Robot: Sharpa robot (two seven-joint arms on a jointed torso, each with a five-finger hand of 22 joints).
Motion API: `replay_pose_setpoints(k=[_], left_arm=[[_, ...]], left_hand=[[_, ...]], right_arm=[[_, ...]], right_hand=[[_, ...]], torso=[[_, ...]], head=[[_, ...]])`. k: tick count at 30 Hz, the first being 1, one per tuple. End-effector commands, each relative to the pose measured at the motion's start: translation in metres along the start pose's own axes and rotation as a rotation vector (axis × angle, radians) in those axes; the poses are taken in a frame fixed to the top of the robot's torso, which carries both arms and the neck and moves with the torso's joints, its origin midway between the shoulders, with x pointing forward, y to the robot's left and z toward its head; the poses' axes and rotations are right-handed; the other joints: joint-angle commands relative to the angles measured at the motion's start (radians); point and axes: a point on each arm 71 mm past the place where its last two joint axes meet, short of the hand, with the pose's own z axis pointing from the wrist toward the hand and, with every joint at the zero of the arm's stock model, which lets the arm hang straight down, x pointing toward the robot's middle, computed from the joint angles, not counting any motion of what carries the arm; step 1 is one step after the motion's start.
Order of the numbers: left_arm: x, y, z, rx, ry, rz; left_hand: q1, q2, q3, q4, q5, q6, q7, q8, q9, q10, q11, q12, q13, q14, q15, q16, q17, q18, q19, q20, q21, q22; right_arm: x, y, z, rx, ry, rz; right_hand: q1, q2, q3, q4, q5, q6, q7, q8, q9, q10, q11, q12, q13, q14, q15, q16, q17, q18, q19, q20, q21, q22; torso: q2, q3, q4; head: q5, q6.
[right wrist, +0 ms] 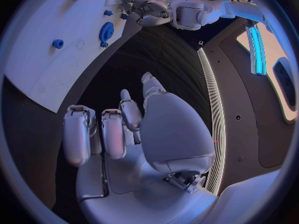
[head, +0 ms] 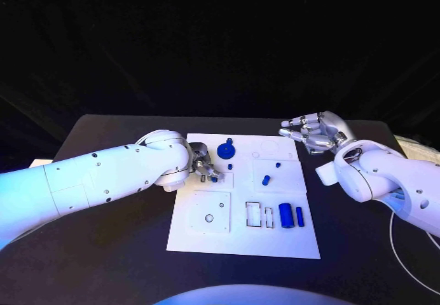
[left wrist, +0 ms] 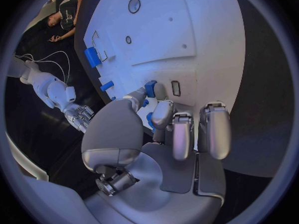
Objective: Assemble the parts on the task board
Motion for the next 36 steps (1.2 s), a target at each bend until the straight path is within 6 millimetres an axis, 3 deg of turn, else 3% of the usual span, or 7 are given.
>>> replay_pose_setpoints(k=[1, 5, 23, 29, 33, 36], left_arm=[[0.007, 0.001, 0.002, -0.007, 0.036, 0.013], [0.006, 0.002, 0.002, -0.010, 0.033, 0.010], [-0.001, 0.006, -0.006, -0.001, 0.032, -0.038], [-0.018, 0.001, -0.016, 0.031, 0.017, -0.115], [-0.039, 0.001, -0.028, 0.039, -0.013, -0.128], [-0.052, 0.005, -0.034, 0.027, -0.012, -0.083]], left_hand=[[-0.023, -0.007, -0.053, 0.024, -0.006, 0.007, -0.005, -0.006, 0.003, 0.010, 0.000, 0.007, 0.003, 0.105, -0.009, 0.003, 0.263, -0.020, 0.041, -0.006, 0.003, 0.145], [-0.019, 0.004, -0.108, 0.046, -0.008, 0.010, -0.007, -0.007, 0.008, 0.012, -0.002, 0.009, 0.006, 0.105, -0.012, 0.003, 0.263, -0.020, 0.043, -0.009, 0.005, 0.149], [-0.011, 0.026, -0.189, 0.062, -0.010, 0.011, -0.009, -0.008, 0.016, 0.013, -0.004, 0.009, 0.005, 0.105, -0.015, 0.003, 0.263, -0.020, 0.044, -0.011, 0.004, 0.151], [-0.016, 0.036, -0.242, 0.062, -0.018, -0.014, -0.002, -0.016, 0.020, -0.005, 0.001, -0.012, -0.018, 0.105, -0.012, 0.003, 0.263, -0.015, 0.035, -0.010, -0.015, 0.135], [-0.017, 0.040, -0.281, 0.063, -0.037, -0.030, 0.005, -0.022, 0.022, -0.018, 0.007, -0.022, -0.028, 0.105, -0.008, 0.003, 0.263, -0.012, 0.028, -0.007, -0.029, 0.124], [-0.011, 0.046, -0.303, 0.062, -0.038, -0.041, 0.009, -0.027, 0.022, -0.032, 0.011, -0.035, -0.043, 0.105, -0.005, 0.003, 0.263, -0.008, 0.020, -0.004, -0.045, 0.110]], right_arm=[[0.002, 0.001, 0.000, -0.009, 0.016, 0.001], [0.002, 0.001, 0.000, -0.009, 0.015, 0.001], [0.002, -0.001, -0.001, -0.007, 0.018, 0.002], [0.002, -0.003, -0.001, -0.004, 0.016, 0.002], [0.004, -0.005, 0.000, -0.001, 0.019, 0.004], [0.005, -0.007, -0.001, 0.002, 0.020, 0.004]], right_hand=[[-0.012, 0.001, -0.008, 0.001, 0.005, 0.001, -0.001, 0.000, 0.002, -0.004, -0.003, -0.005, -0.001, 0.067, 0.002, -0.006, 0.105, -0.007, -0.010, 0.002, -0.008, -0.005], [-0.018, 0.002, -0.012, 0.003, 0.003, 0.001, -0.001, 0.000, 0.002, -0.006, -0.003, -0.007, -0.003, 0.067, 0.002, -0.008, 0.103, -0.007, -0.011, 0.002, -0.010, -0.008], [-0.021, 0.004, -0.014, 0.004, 0.003, 0.001, -0.001, 0.000, 0.002, -0.011, -0.003, -0.018, -0.011, 0.065, 0.002, -0.013, 0.098, -0.004, -0.018, 0.003, -0.017, -0.021], [-0.021, 0.004, -0.015, 0.004, 0.003, 0.001, -0.001, 0.000, 0.002, -0.011, -0.003, -0.019, -0.011, 0.065, 0.002, -0.013, 0.098, -0.004, -0.018, 0.003, -0.017, -0.021], [-0.022, 0.005, -0.016, 0.004, 0.005, 0.001, -0.001, 0.000, 0.002, -0.012, -0.003, -0.020, -0.012, 0.065, 0.002, -0.014, 0.097, -0.004, -0.019, 0.003, -0.018, -0.022], [-0.022, 0.005, -0.016, 0.004, 0.005, 0.001, -0.001, 0.000, 0.002, -0.012, -0.003, -0.020, -0.012, 0.065, 0.002, -0.014, 0.097, -0.004, -0.019, 0.003, -0.018, -0.022]], torso=[[0.000, 0.0001, 0.0002], [0.000, -0.0001, 0.0001], [-0.001, -0.0002, -0.0011], [-0.001, -0.0003, -0.0001], [0.000, 0.0018, -0.0028], [-0.002, 0.0034, -0.0022]], head=[[0.001, 0.001], [0.000, 0.003], [-0.005, 0.011], [-0.009, 0.018], [-0.007, 0.027], [-0.006, 0.025]])
